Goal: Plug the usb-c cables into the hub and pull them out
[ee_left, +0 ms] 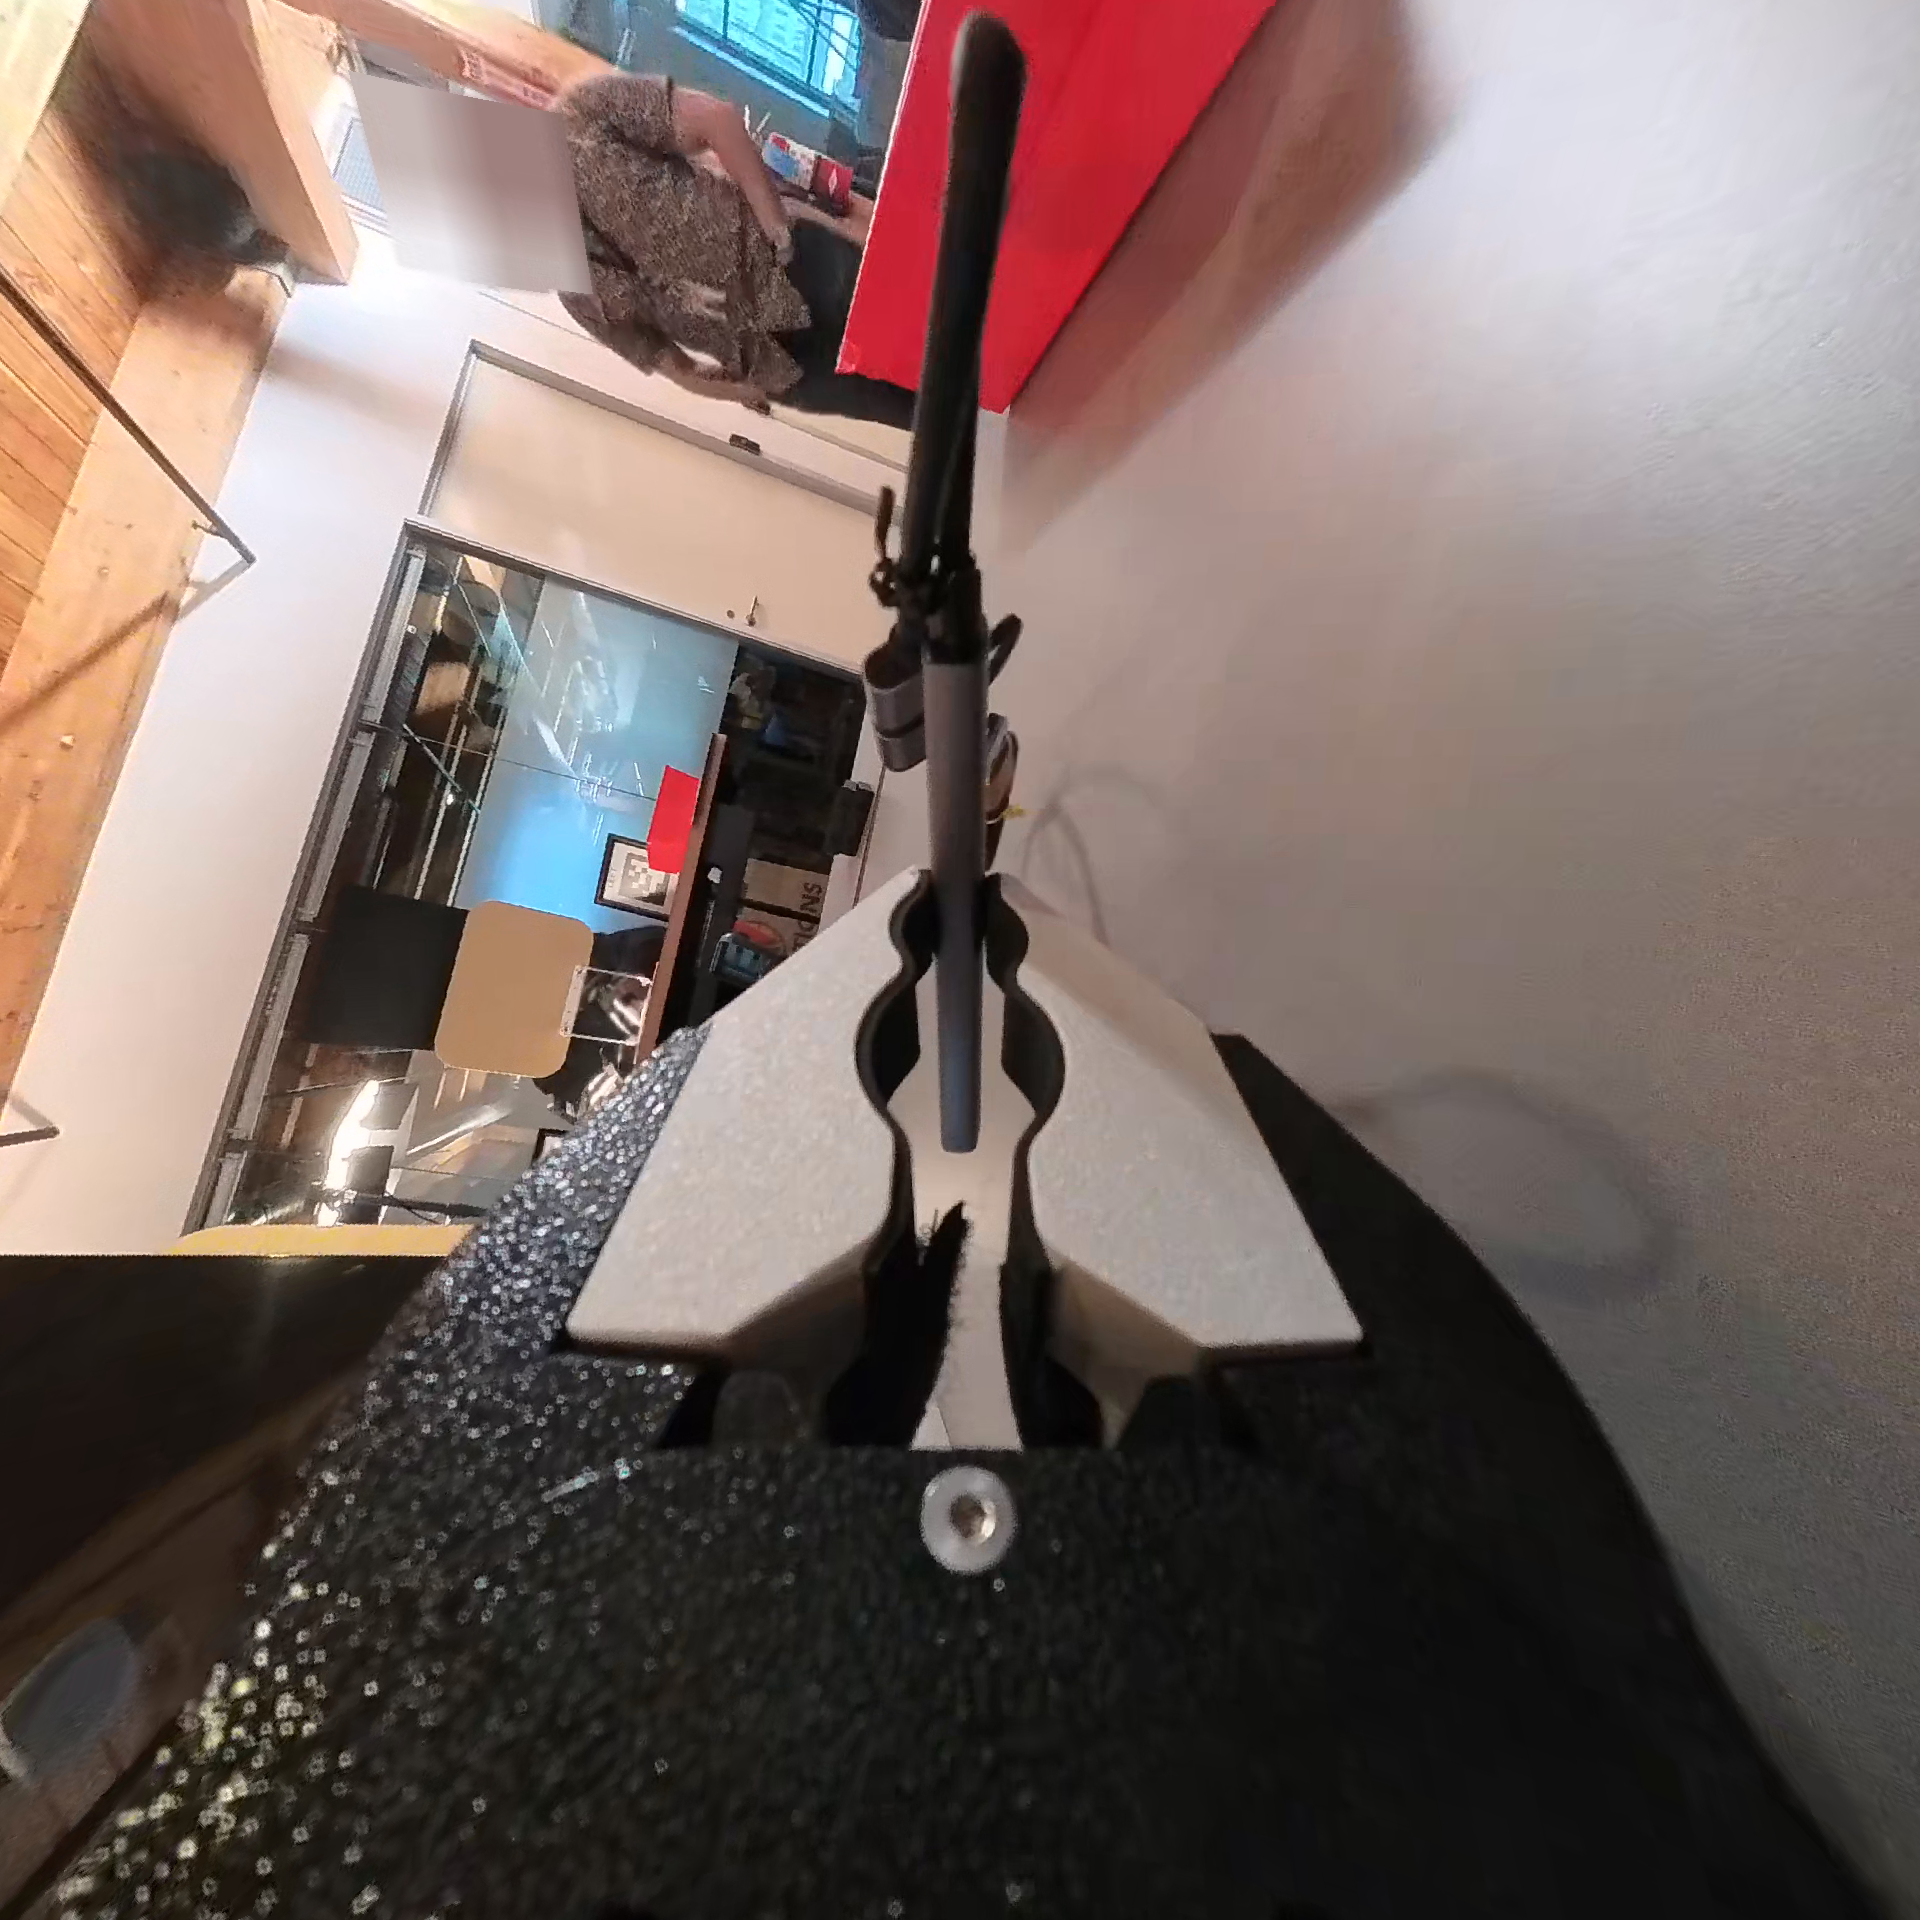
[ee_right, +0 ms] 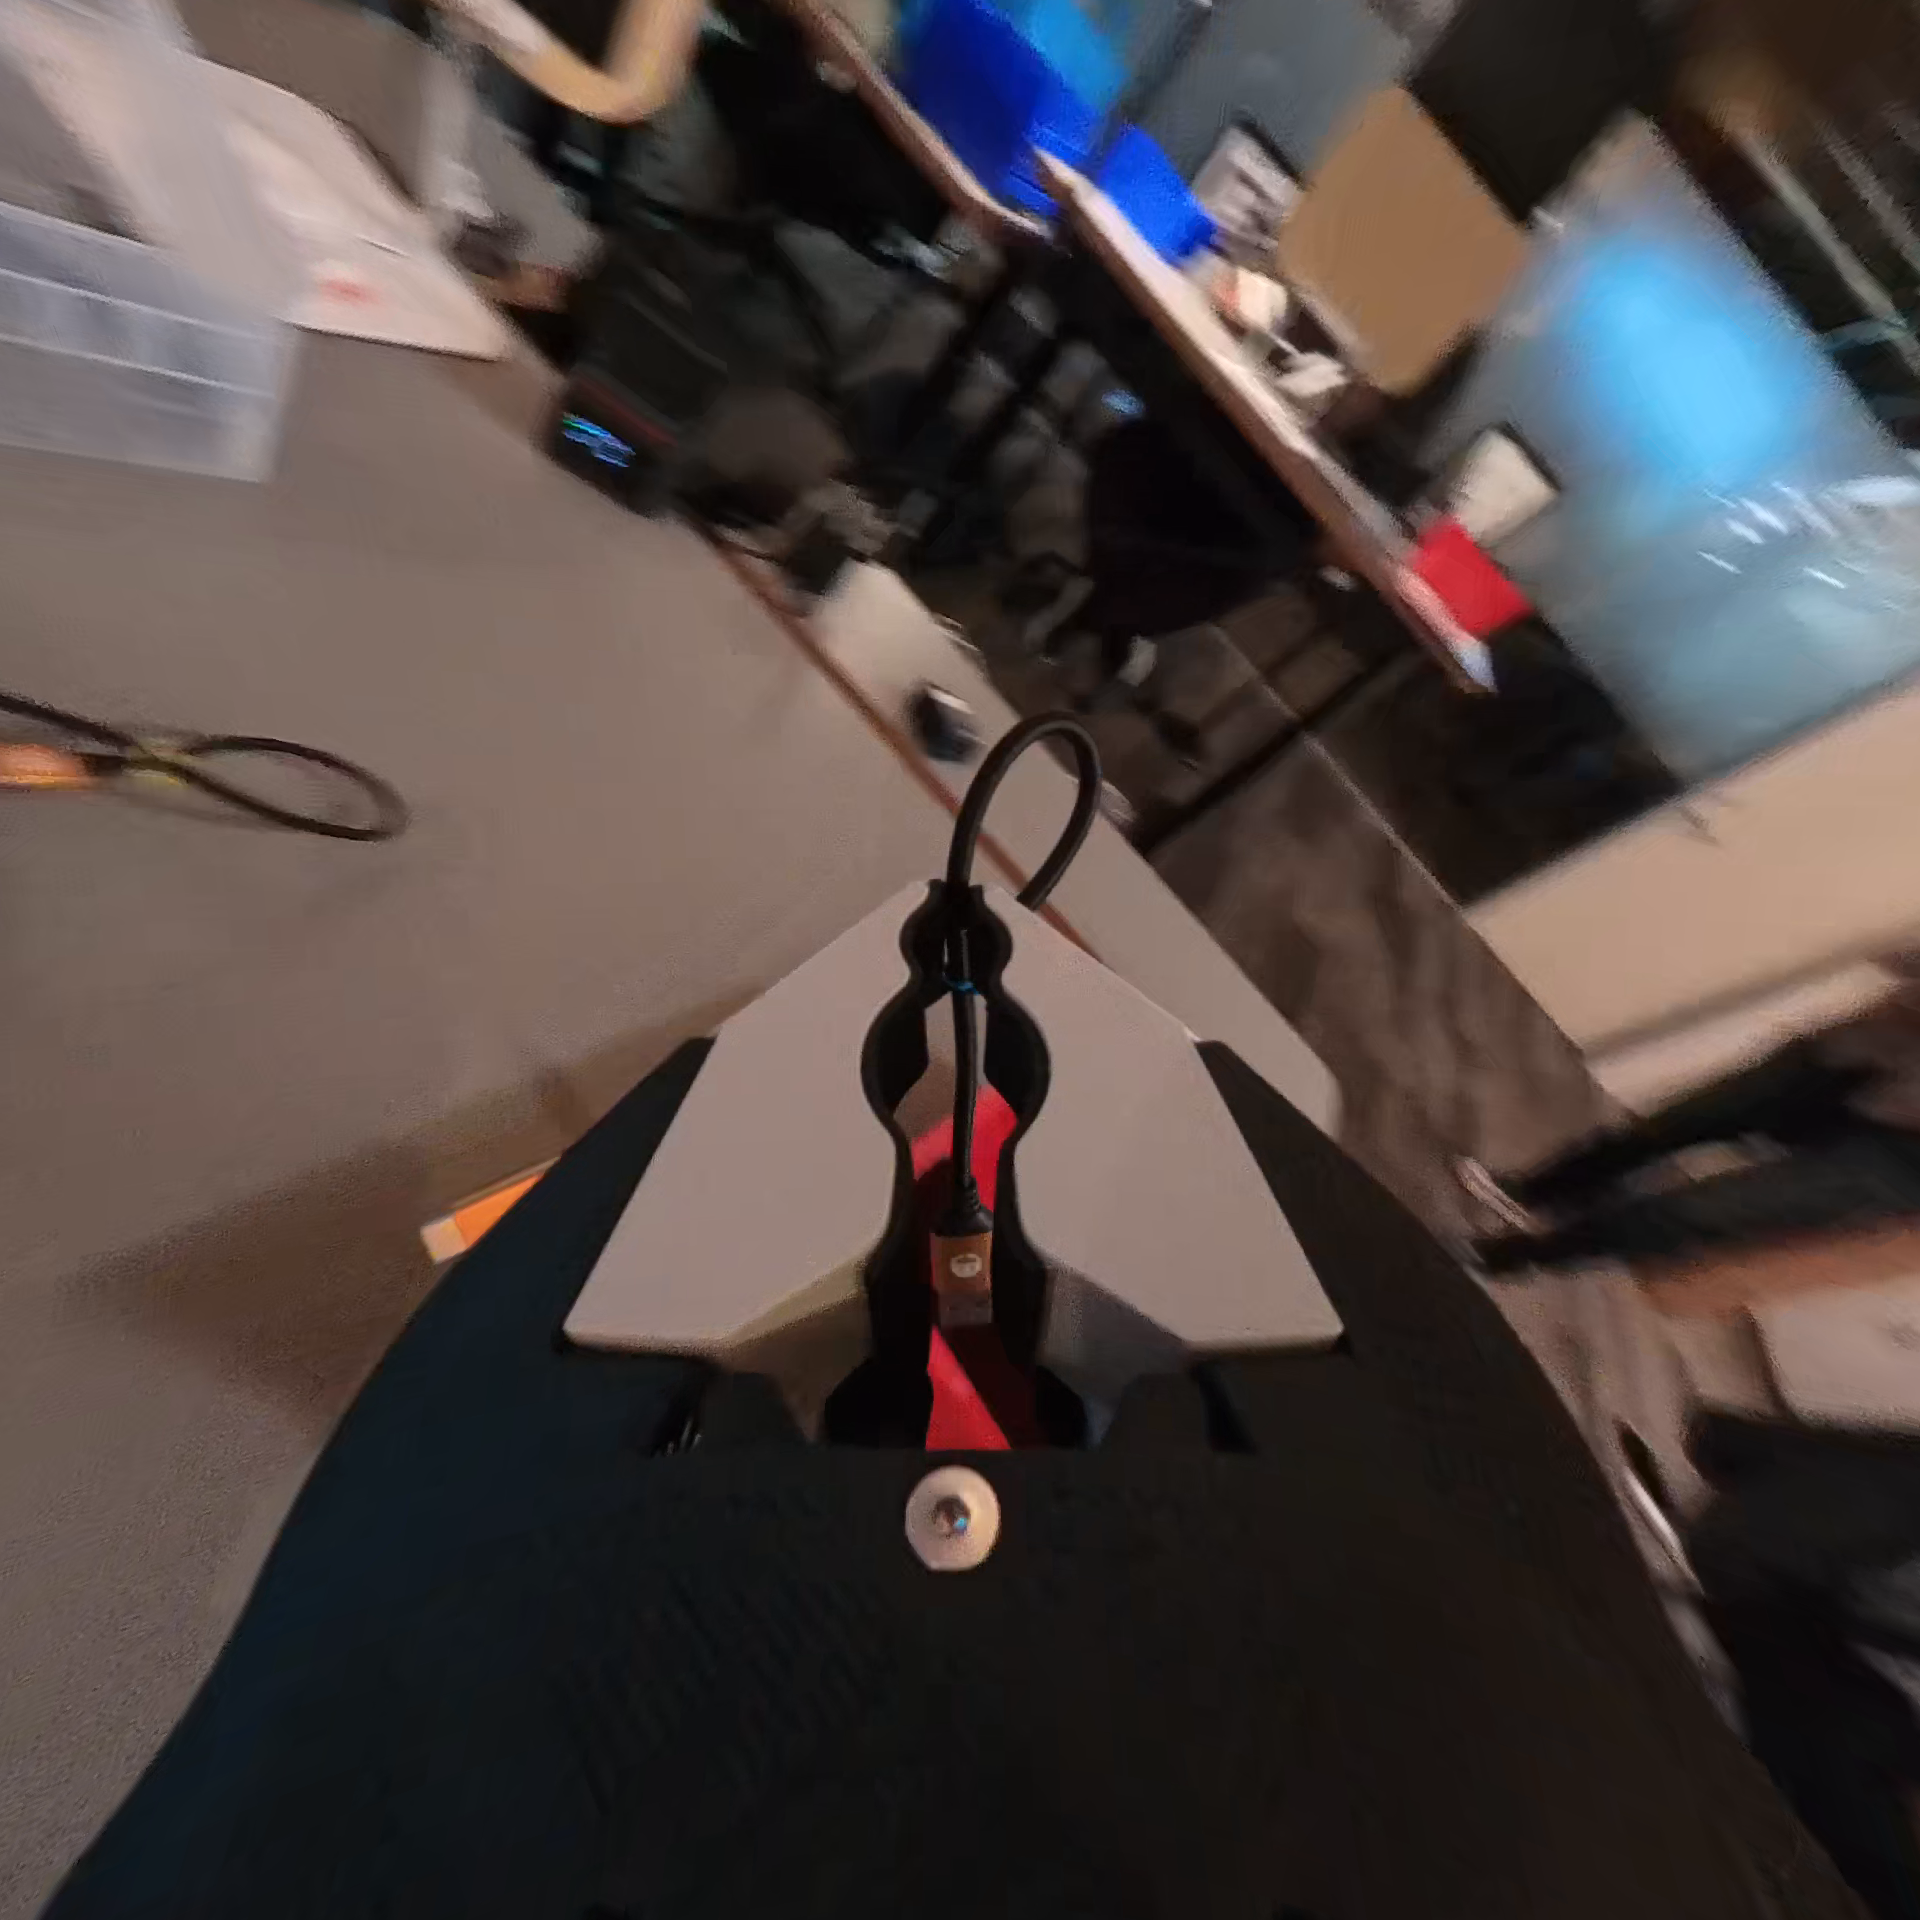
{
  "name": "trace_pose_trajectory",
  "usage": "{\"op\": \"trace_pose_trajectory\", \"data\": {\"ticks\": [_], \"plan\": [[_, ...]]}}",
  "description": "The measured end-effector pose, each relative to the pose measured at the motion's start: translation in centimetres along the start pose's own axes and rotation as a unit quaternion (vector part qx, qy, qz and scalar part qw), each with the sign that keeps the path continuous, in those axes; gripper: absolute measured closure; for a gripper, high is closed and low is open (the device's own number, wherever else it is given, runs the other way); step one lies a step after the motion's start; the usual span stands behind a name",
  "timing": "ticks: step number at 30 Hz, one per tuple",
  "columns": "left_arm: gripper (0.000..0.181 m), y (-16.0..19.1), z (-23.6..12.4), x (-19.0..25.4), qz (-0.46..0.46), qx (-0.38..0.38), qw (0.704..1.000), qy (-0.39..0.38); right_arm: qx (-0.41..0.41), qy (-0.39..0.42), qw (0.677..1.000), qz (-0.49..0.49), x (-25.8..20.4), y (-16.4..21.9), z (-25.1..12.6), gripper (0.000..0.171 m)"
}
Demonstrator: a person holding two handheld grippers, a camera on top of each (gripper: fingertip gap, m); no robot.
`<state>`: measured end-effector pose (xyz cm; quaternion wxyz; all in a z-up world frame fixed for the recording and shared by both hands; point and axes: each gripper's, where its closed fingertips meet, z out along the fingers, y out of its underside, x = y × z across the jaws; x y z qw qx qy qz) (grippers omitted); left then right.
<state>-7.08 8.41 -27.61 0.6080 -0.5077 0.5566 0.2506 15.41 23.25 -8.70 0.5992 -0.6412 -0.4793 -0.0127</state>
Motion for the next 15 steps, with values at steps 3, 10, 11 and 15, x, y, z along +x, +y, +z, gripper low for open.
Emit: {"op": "trace_pose_trajectory", "data": {"ticks": [3,10,11,15], "plan": [[0.174,-0.1,0.1,0.0,0.007,-0.001,1.000,0.002,-0.028,0.036,0.999,-0.015,4.3,3.2,-0.9,0.169],[0.175,-0.2,0.3,0.2,0.011,-0.007,1.000,0.004,-0.092,0.038,0.993,-0.068,6.5,10.3,-0.4,0.169],[0.174,-0.1,0.4,0.3,0.013,-0.008,1.000,0.007,-0.096,0.027,0.992,-0.076,6.1,10.8,-0.2,0.169],[0.174,-0.1,0.5,0.6,0.018,-0.009,1.000,0.014,-0.170,-0.048,0.978,-0.110,3.4,15.2,1.1,0.169]]}}
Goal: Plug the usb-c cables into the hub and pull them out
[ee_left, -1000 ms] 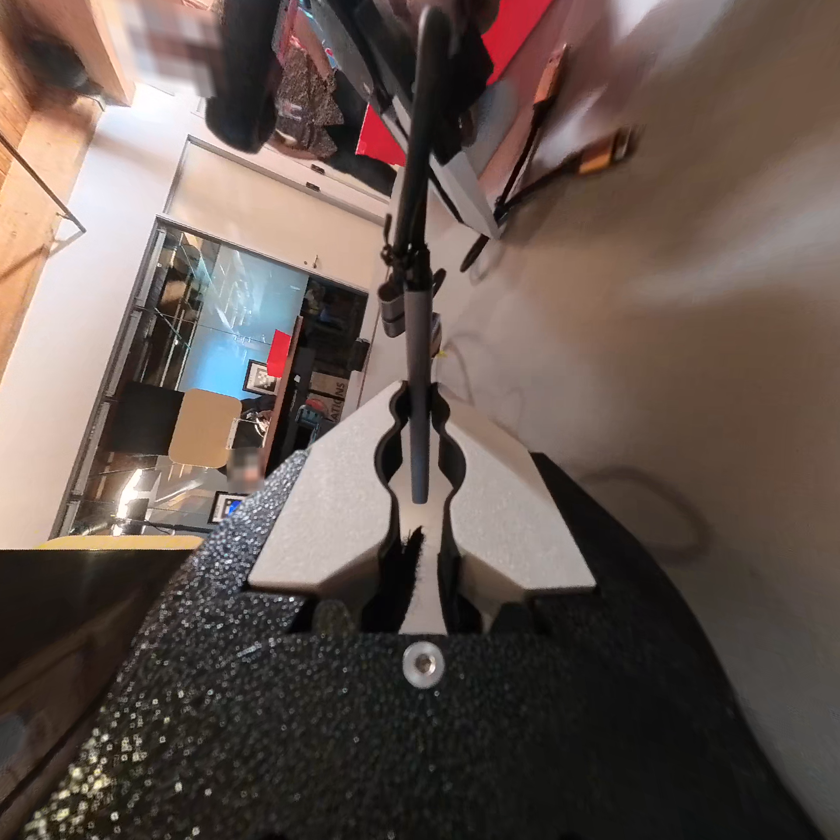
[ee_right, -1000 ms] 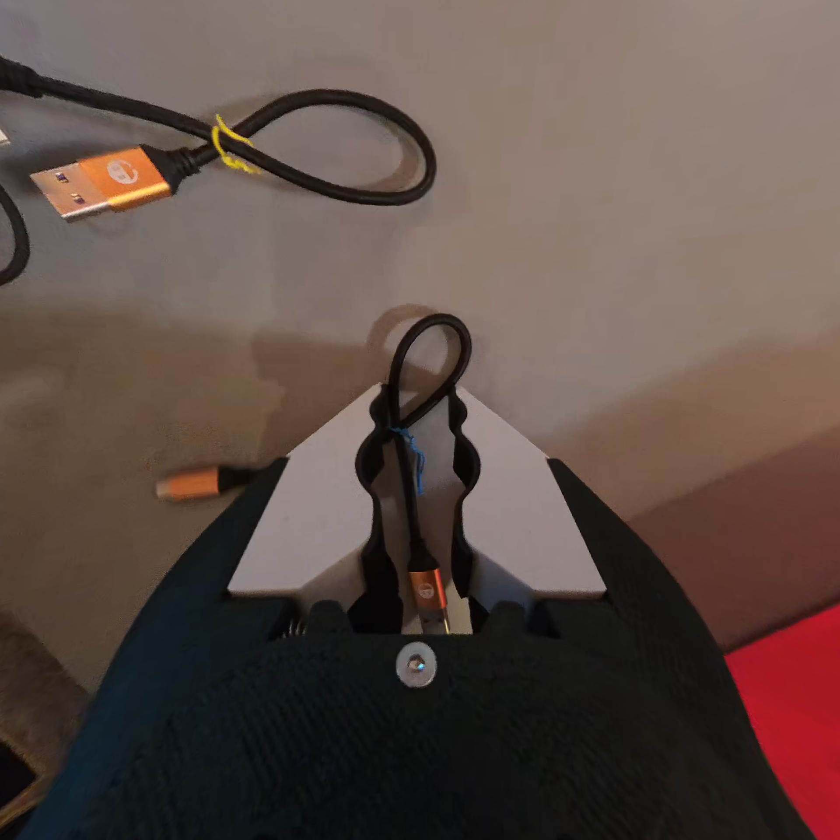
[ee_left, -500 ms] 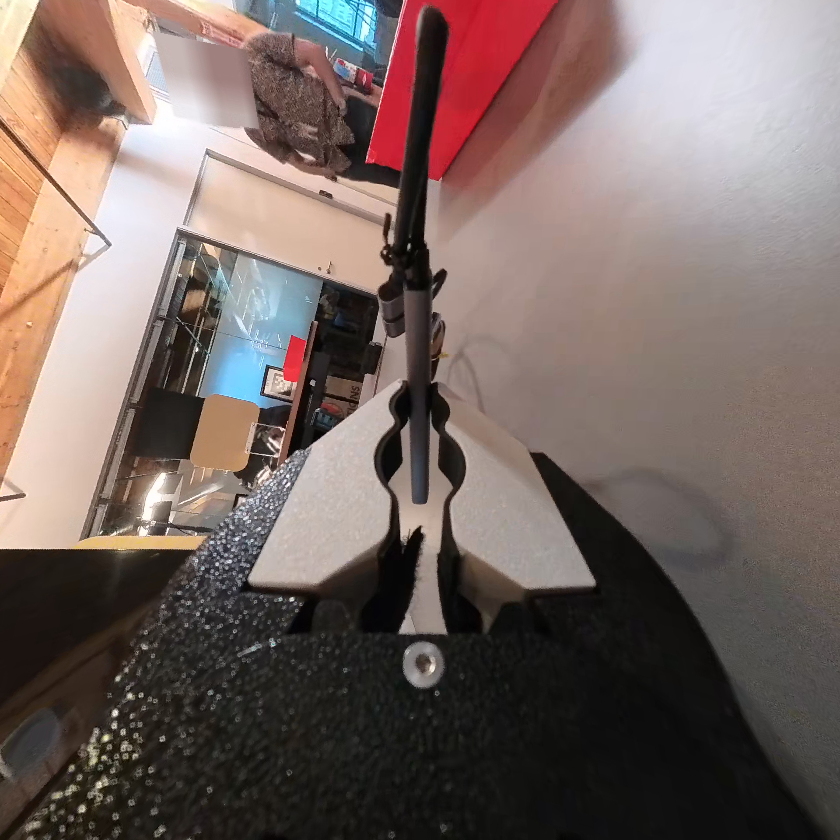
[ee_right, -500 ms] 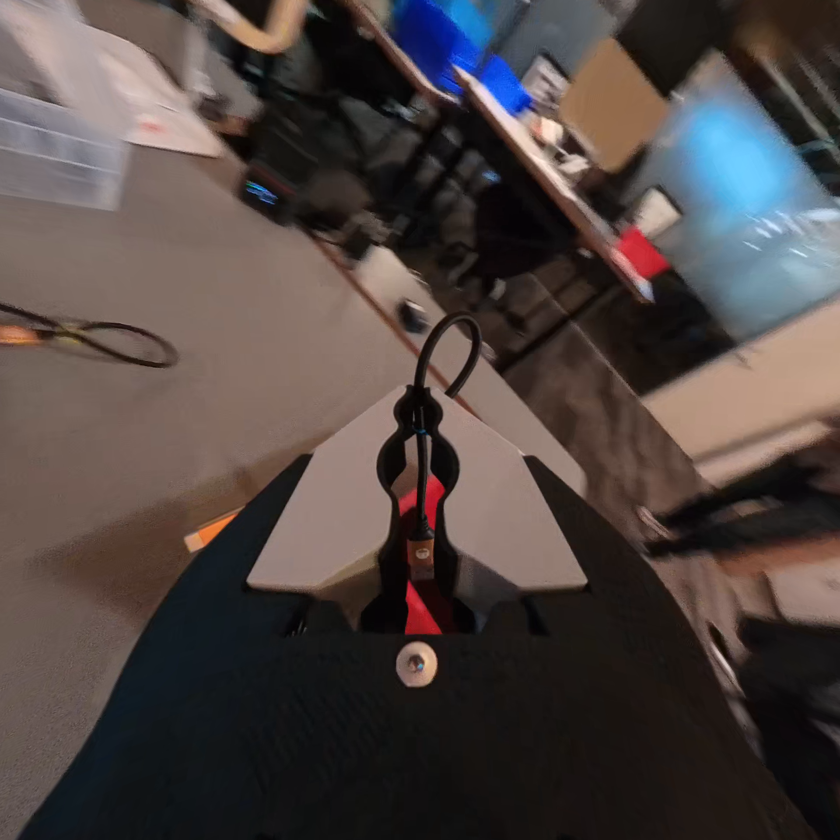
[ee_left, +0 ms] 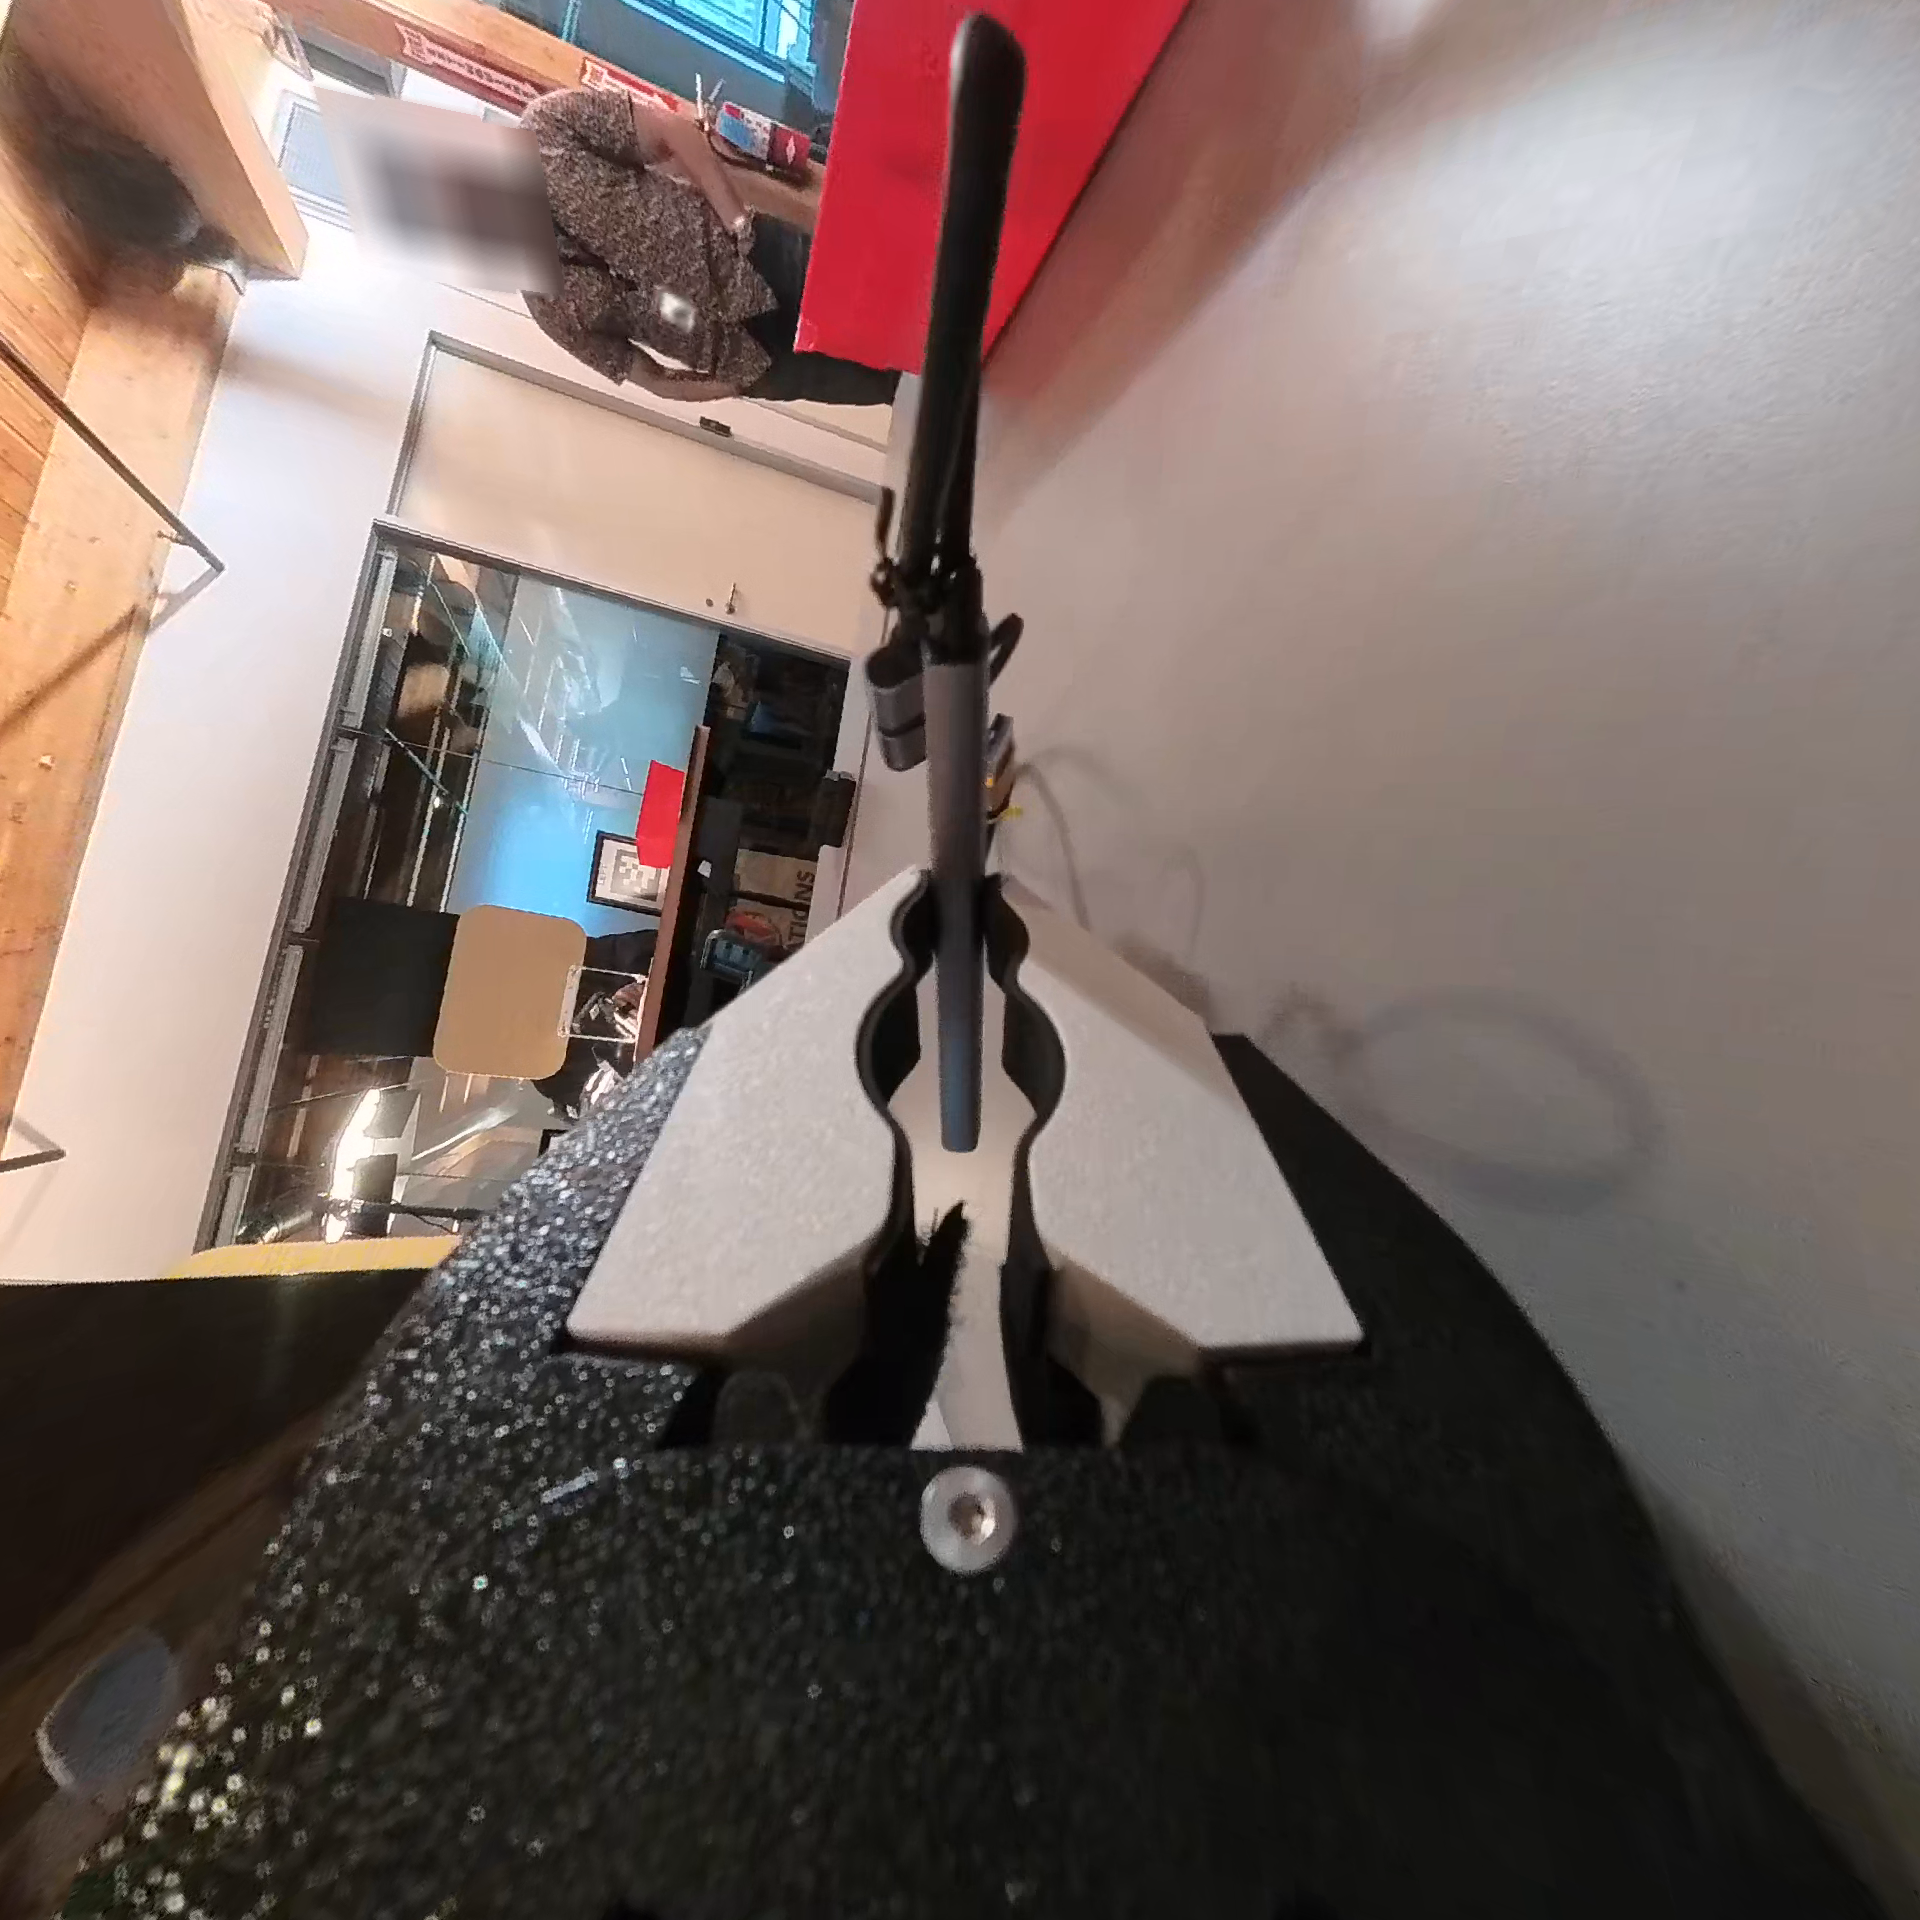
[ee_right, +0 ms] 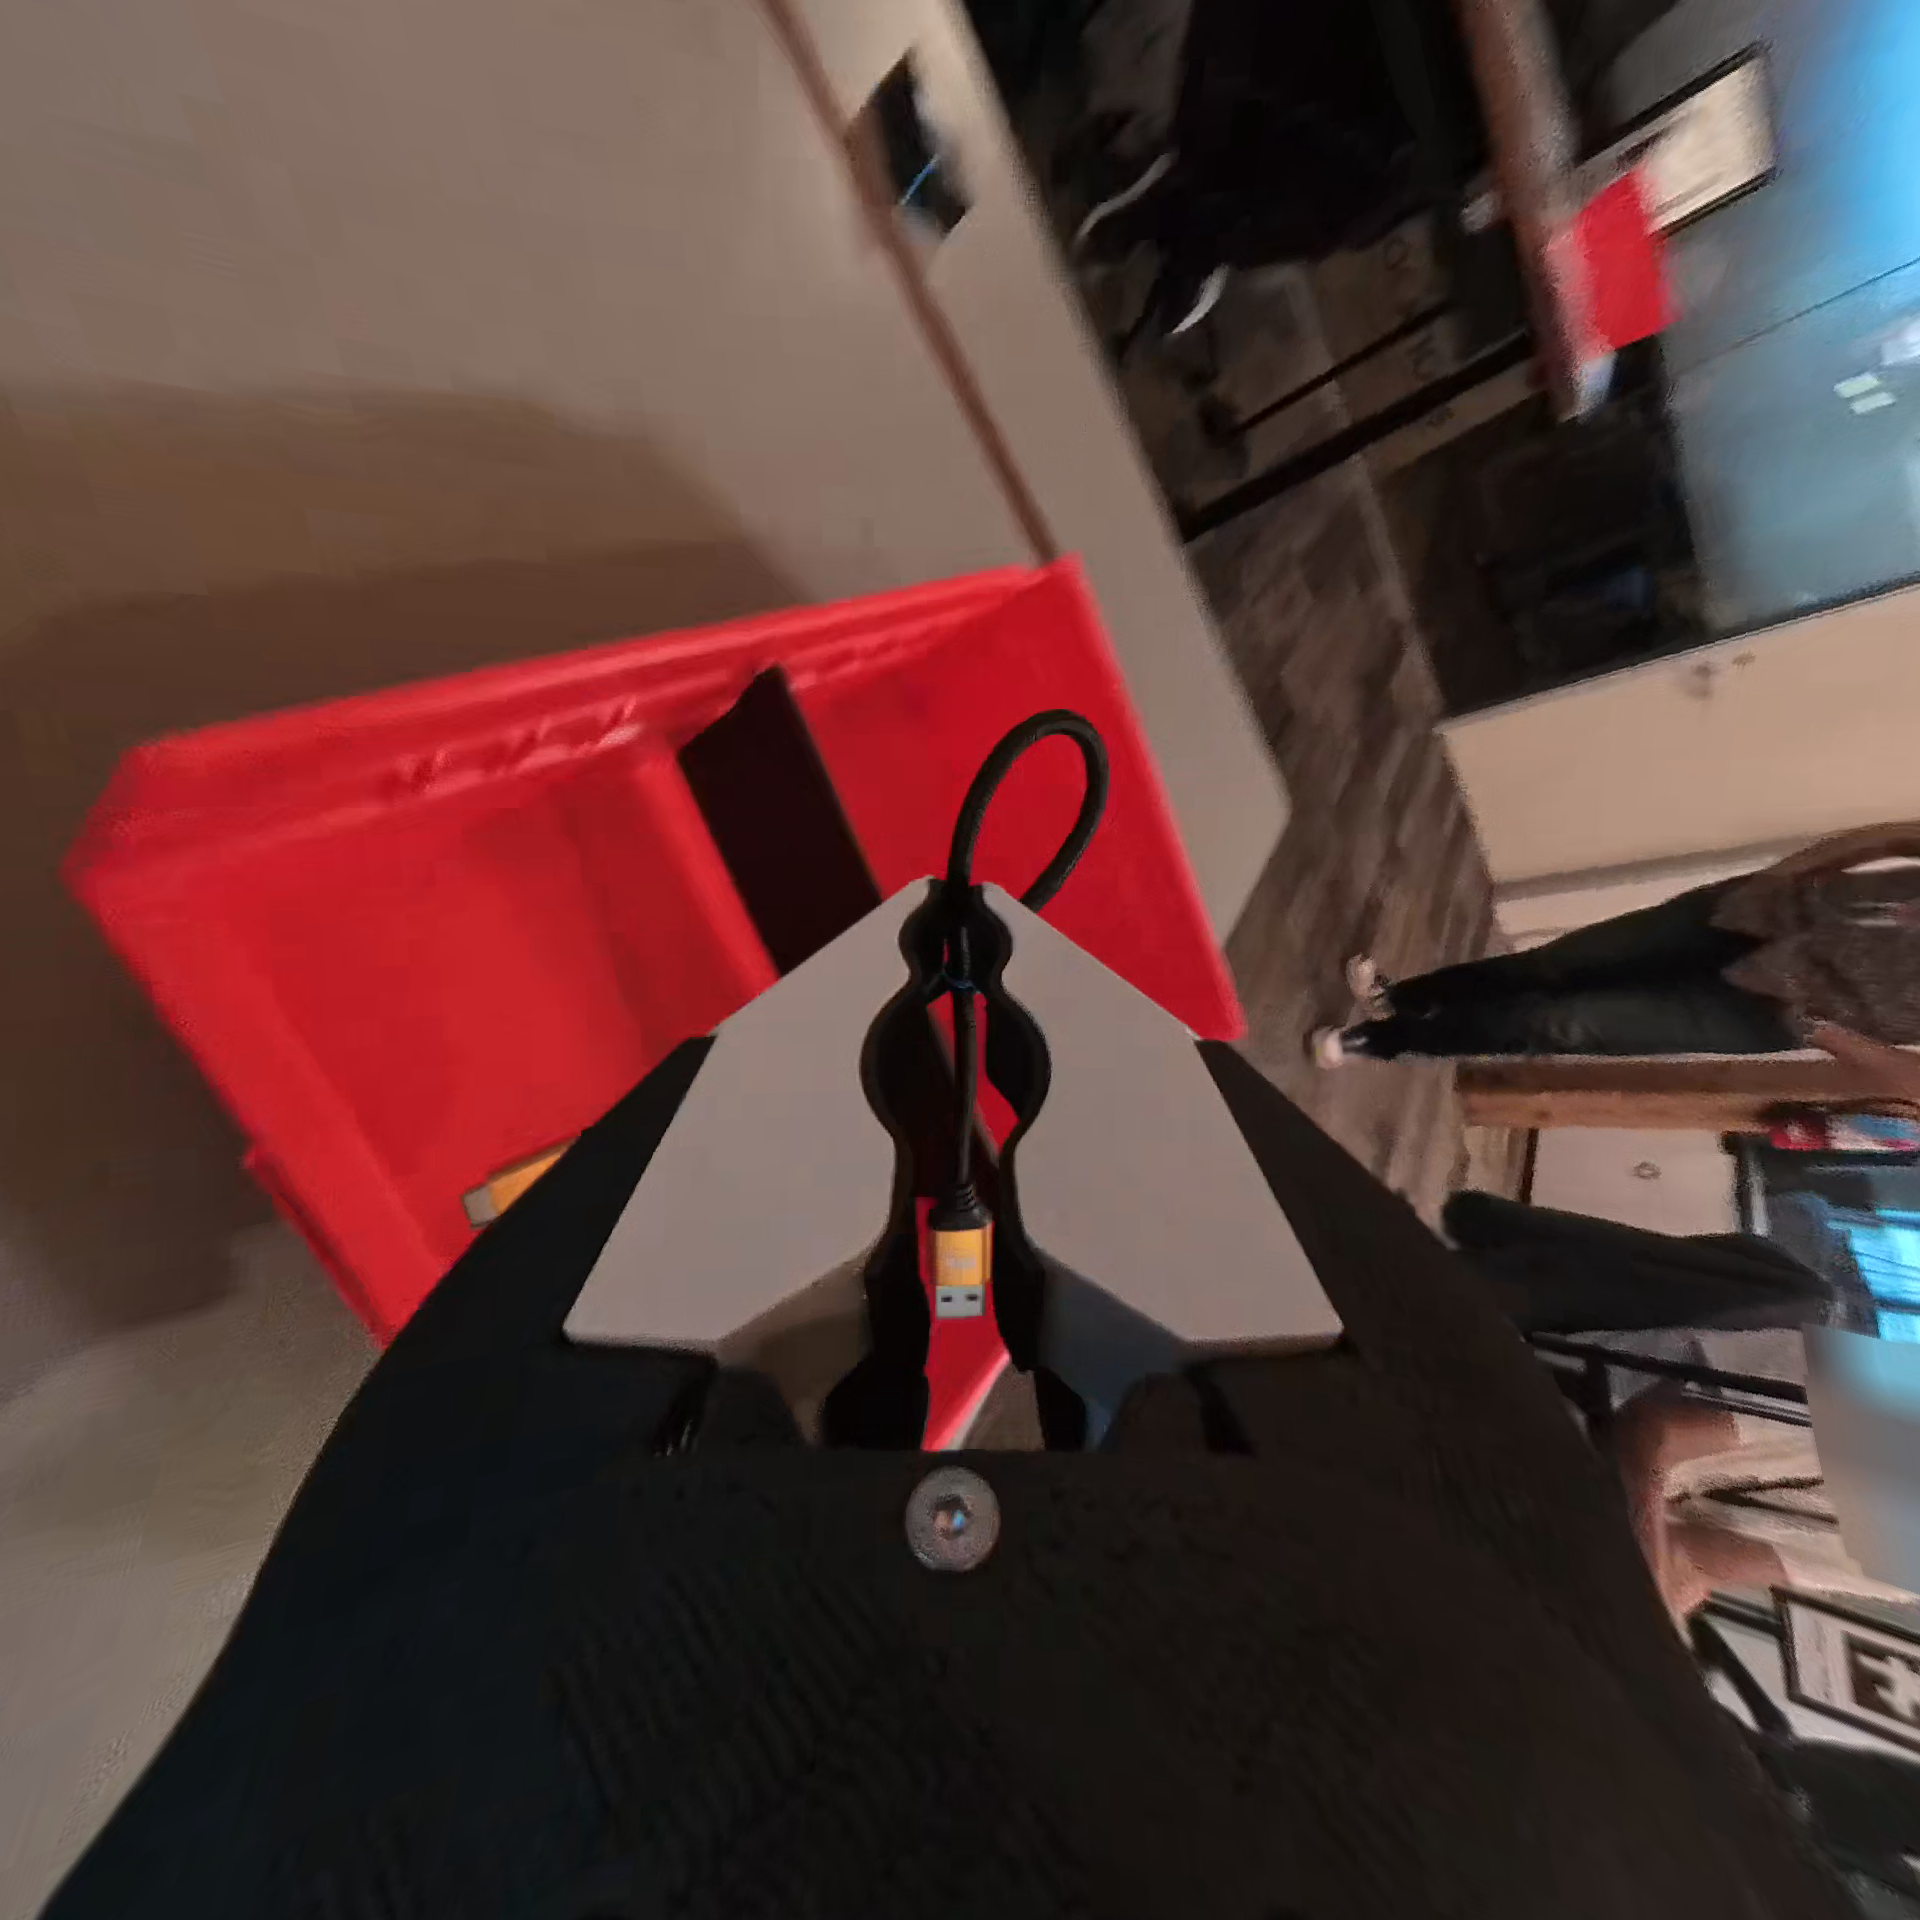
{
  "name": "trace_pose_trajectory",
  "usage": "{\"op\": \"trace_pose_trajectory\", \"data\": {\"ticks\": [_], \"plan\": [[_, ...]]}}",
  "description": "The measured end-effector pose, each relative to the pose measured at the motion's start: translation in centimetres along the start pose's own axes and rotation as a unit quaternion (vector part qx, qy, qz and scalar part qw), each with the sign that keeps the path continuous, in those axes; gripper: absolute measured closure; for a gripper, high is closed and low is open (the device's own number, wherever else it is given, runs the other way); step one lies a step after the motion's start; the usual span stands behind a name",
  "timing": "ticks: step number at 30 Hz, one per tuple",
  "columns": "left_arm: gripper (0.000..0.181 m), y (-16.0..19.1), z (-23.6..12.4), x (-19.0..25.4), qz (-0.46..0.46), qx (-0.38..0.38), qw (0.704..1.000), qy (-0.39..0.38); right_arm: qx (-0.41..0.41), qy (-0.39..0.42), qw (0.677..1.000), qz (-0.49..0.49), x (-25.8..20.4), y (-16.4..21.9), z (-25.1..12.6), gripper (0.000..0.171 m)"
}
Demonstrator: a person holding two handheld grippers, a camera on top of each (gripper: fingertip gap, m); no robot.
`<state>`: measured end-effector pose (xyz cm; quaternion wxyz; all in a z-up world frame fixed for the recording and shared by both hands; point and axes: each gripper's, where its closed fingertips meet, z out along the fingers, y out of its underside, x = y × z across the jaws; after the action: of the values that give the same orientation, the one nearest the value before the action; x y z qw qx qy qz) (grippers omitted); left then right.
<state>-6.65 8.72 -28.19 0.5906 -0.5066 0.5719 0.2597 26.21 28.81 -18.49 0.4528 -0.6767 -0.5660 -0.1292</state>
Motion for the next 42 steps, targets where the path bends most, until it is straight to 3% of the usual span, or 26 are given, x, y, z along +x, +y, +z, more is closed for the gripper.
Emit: {"op": "trace_pose_trajectory", "data": {"ticks": [4,6,7,9,11,15,18,22,26,29,33,36,39,42], "plan": [[0.175,0.2,0.1,0.1,0.001,0.000,1.000,0.004,-0.059,-0.087,0.994,0.026,-3.5,2.6,2.4,0.168],[0.175,0.4,0.0,0.1,0.002,0.000,1.000,0.006,-0.071,-0.083,0.992,0.057,-3.5,2.7,2.5,0.139],[0.175,0.5,0.1,0.2,0.003,-0.001,1.000,0.008,-0.068,-0.066,0.994,0.063,-3.1,2.1,2.2,0.139],[0.175,0.5,0.0,0.4,0.002,0.000,1.000,0.012,-0.023,-0.031,0.998,0.056,-2.9,-1.0,1.1,0.139],[0.175,0.5,0.0,0.6,0.000,0.000,1.000,0.016,0.072,-0.034,0.996,0.028,-5.0,-6.6,0.2,0.138],[0.175,-0.1,-0.1,1.1,-0.025,0.016,0.999,0.028,0.246,-0.131,0.956,-0.092,-15.5,-17.5,0.1,0.140],[0.174,-1.0,-0.2,1.6,-0.044,0.045,0.997,0.048,0.291,-0.212,0.916,-0.176,-23.8,-21.5,1.7,0.141],[0.175,-1.2,0.0,2.6,-0.022,0.046,0.997,0.067,0.320,-0.314,0.872,-0.199,-29.7,-24.1,2.7,0.144],[0.175,-1.0,0.0,2.9,-0.013,0.039,0.997,0.071,0.304,-0.309,0.872,-0.226,-29.6,-24.6,4.0,0.144],[0.175,-0.2,0.2,1.8,-0.034,0.021,0.998,0.048,0.325,-0.295,0.880,-0.184,-27.1,-24.5,3.5,0.142],[0.175,0.2,-0.2,-1.1,-0.138,0.034,0.990,0.003,0.348,-0.337,0.862,-0.150,-26.8,-22.8,2.5,0.132],[0.175,0.7,-0.3,-4.3,-0.266,0.053,0.961,-0.046,0.362,-0.375,0.839,-0.155,-28.5,-22.2,1.5,0.137],[0.175,0.5,0.1,-5.6,-0.385,0.097,0.917,-0.036,0.396,-0.390,0.820,-0.141,-29.6,-23.4,0.0,0.143],[0.175,0.5,0.5,-5.5,-0.417,0.110,0.902,-0.013,0.459,-0.269,0.832,-0.157,-28.8,-25.7,0.0,0.136]]}}
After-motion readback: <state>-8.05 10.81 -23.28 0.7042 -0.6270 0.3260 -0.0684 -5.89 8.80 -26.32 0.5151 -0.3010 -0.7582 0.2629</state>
